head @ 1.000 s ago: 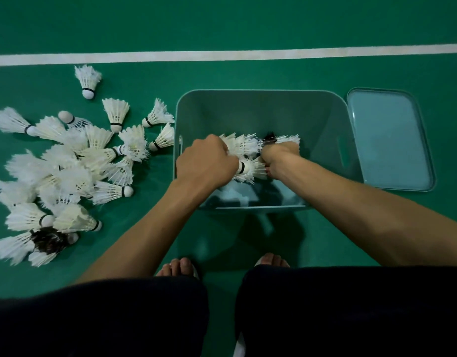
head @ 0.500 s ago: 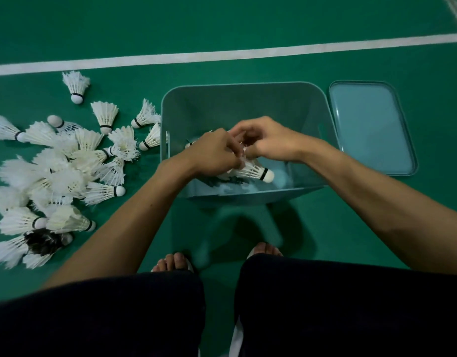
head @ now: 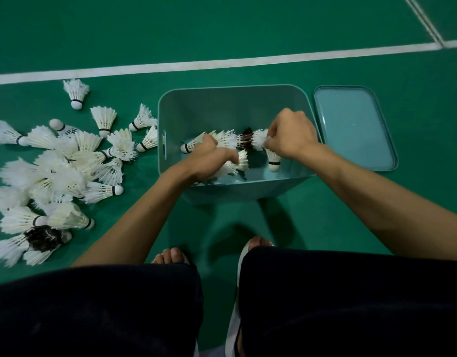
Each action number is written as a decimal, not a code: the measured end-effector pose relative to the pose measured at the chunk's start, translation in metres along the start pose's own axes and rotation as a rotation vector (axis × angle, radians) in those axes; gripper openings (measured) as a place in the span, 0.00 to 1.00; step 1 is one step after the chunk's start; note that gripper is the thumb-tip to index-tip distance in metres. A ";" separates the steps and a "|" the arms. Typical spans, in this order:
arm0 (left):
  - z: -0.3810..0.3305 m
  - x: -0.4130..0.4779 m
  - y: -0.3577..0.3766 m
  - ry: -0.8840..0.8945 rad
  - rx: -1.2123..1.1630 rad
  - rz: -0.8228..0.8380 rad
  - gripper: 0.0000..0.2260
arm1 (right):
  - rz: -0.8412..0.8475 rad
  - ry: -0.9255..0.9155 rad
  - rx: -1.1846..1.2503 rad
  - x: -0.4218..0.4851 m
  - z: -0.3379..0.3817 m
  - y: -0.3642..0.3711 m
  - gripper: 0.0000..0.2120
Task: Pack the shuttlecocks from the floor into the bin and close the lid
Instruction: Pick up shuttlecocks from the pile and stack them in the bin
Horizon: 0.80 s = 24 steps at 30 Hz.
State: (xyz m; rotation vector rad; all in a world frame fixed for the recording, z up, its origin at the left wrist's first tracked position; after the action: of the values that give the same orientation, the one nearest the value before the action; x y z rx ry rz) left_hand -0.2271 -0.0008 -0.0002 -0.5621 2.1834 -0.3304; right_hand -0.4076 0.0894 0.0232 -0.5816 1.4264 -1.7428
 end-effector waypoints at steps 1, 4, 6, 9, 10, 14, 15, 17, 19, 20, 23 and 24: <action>0.001 0.000 0.000 -0.020 0.009 0.029 0.35 | -0.023 0.042 -0.026 0.001 0.000 0.003 0.06; 0.004 0.004 -0.003 -0.084 0.075 0.017 0.38 | 0.048 0.085 -0.077 0.002 0.006 0.016 0.05; 0.009 0.010 -0.006 -0.129 0.136 -0.040 0.33 | 0.067 0.119 -0.088 0.004 0.007 0.024 0.07; 0.018 0.019 -0.005 -0.194 0.221 -0.052 0.25 | 0.045 0.201 -0.070 0.010 0.002 0.031 0.09; 0.021 0.022 -0.005 -0.203 0.251 -0.048 0.23 | 0.041 0.234 -0.058 0.012 0.001 0.033 0.09; 0.026 0.030 -0.005 -0.196 0.355 -0.010 0.19 | 0.035 0.363 0.016 0.020 -0.006 0.043 0.06; 0.027 0.031 -0.004 -0.192 0.372 -0.005 0.19 | 0.034 0.395 0.049 0.021 -0.007 0.044 0.06; 0.027 0.034 -0.004 -0.169 0.411 -0.007 0.20 | 0.031 0.428 0.067 0.023 -0.009 0.046 0.06; 0.027 0.038 -0.005 -0.130 0.455 -0.011 0.21 | 0.023 0.407 0.015 0.026 -0.006 0.047 0.05; 0.027 0.039 -0.005 -0.117 0.468 -0.006 0.21 | 0.018 0.381 -0.015 0.027 -0.002 0.046 0.05; 0.027 0.043 -0.005 -0.098 0.486 0.011 0.23 | -0.011 0.392 0.017 0.029 0.001 0.045 0.08; 0.027 0.044 -0.005 -0.095 0.489 0.011 0.23 | -0.006 0.426 0.076 0.030 0.000 0.049 0.10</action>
State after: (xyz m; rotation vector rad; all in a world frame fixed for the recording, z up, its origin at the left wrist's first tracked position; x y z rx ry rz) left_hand -0.2286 -0.0281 -0.0448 -0.2833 1.9171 -0.7864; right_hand -0.4106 0.0624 -0.0276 -0.1758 1.6313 -1.9961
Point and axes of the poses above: each hand's wrist, its own x-axis towards the middle knuckle, its own y-axis out of the palm, z = x × y, the point moved 5 cm from there along x, towards the middle knuckle, and after that the axes turned 9 degrees about -y, right-handed, at the moved point
